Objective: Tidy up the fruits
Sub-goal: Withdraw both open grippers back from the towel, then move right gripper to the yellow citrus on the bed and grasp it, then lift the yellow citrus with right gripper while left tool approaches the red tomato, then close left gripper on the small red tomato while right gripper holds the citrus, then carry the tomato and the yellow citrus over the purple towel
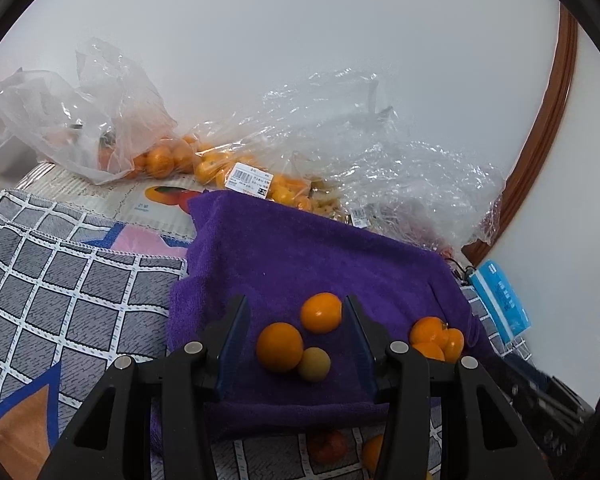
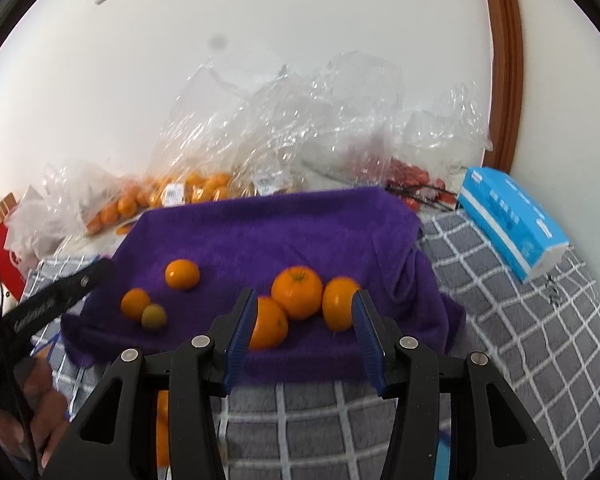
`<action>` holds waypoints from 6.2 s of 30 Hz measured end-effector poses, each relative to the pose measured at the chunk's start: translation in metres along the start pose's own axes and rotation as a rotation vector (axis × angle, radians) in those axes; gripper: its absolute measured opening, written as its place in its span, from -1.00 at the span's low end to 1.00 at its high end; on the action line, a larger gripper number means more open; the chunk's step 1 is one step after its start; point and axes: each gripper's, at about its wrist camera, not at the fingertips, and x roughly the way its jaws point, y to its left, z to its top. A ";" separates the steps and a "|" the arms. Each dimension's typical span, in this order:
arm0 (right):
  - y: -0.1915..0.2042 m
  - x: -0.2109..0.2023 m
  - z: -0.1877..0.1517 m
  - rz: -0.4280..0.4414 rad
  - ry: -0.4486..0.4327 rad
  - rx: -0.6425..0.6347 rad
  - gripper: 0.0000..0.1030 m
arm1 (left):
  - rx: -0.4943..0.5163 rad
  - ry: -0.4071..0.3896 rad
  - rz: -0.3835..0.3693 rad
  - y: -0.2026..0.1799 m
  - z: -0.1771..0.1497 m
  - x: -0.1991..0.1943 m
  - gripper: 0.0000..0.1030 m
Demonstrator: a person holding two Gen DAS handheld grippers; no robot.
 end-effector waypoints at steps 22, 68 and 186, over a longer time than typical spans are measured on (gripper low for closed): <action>0.028 -0.045 -0.054 0.037 0.076 -0.018 -0.05 | 0.061 0.043 0.098 0.039 -0.032 -0.080 0.10; 0.011 0.000 -0.076 0.124 0.227 0.015 -0.45 | 0.031 0.148 0.088 0.060 -0.065 -0.067 0.10; -0.042 -0.022 -0.068 0.064 0.012 0.057 -0.43 | 0.146 0.099 -0.176 -0.021 -0.040 -0.042 -0.50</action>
